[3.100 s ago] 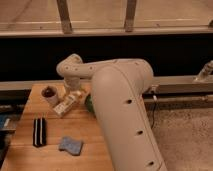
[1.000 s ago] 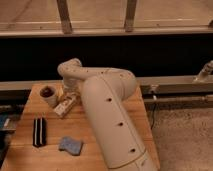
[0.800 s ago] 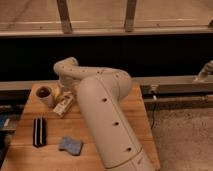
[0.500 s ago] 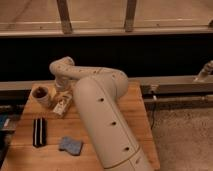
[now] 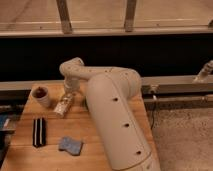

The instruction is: Stand the bottle upright

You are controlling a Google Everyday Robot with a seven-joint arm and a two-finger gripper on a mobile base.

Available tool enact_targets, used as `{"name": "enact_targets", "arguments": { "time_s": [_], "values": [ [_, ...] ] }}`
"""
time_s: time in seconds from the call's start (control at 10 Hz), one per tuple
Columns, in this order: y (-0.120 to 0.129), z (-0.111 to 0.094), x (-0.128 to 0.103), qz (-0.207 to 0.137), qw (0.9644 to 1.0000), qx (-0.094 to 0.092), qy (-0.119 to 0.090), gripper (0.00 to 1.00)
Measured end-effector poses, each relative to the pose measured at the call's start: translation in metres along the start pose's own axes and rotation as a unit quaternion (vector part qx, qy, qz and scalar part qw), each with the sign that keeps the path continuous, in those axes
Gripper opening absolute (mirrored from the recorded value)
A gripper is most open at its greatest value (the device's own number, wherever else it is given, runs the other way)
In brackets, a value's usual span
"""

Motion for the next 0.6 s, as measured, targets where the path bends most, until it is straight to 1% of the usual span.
{"name": "enact_targets", "arguments": {
  "time_s": [0.3,0.6],
  "values": [
    [0.004,-0.005,-0.007,0.001,0.9999,-0.002,-0.010,0.80],
    [0.010,-0.006,-0.019,-0.005,0.9999,-0.002,-0.014,0.80]
  ]
}}
